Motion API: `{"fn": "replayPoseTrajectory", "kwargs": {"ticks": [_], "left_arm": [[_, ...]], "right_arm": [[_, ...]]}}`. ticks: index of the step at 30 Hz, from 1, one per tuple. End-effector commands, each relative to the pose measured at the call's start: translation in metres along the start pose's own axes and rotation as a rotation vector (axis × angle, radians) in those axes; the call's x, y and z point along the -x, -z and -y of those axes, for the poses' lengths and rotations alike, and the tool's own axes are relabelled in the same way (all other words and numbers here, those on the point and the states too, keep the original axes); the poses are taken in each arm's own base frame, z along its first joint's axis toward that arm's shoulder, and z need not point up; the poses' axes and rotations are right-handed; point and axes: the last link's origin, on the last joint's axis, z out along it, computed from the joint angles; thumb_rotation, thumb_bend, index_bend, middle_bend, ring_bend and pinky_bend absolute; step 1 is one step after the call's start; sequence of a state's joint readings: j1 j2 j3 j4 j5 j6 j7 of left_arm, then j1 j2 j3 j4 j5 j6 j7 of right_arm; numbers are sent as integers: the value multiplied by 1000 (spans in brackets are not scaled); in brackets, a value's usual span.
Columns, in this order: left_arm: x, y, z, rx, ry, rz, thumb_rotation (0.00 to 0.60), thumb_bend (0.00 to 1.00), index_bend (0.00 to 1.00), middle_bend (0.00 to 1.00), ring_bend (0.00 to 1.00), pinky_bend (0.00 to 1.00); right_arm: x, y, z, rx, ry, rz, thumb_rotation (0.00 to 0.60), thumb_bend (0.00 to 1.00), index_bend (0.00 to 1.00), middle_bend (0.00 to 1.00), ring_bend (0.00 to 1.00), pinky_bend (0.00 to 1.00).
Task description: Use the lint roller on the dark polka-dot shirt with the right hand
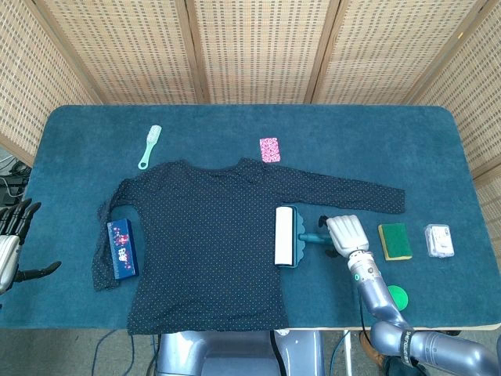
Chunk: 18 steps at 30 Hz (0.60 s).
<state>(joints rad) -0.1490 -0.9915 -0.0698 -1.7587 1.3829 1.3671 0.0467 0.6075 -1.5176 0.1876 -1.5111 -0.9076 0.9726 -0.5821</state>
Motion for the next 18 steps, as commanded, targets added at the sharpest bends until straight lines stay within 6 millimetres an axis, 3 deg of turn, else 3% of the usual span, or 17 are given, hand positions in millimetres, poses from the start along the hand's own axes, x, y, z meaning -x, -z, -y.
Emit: {"fn": "replayPoseTrajectory", "kwargs": {"ticks": [1, 18], "left_arm": [[0, 0, 0, 0, 0, 1, 600, 0, 0, 0, 0, 0], [0, -1, 0, -4, -2, 1, 600, 0, 0, 0, 0, 0]], "right_arm": [[1, -2, 1, 3, 5, -2, 600, 385, 424, 1000, 1000, 1000], [20, -10, 14, -7, 55, 18, 600, 445, 449, 1000, 1000, 1000]]}}
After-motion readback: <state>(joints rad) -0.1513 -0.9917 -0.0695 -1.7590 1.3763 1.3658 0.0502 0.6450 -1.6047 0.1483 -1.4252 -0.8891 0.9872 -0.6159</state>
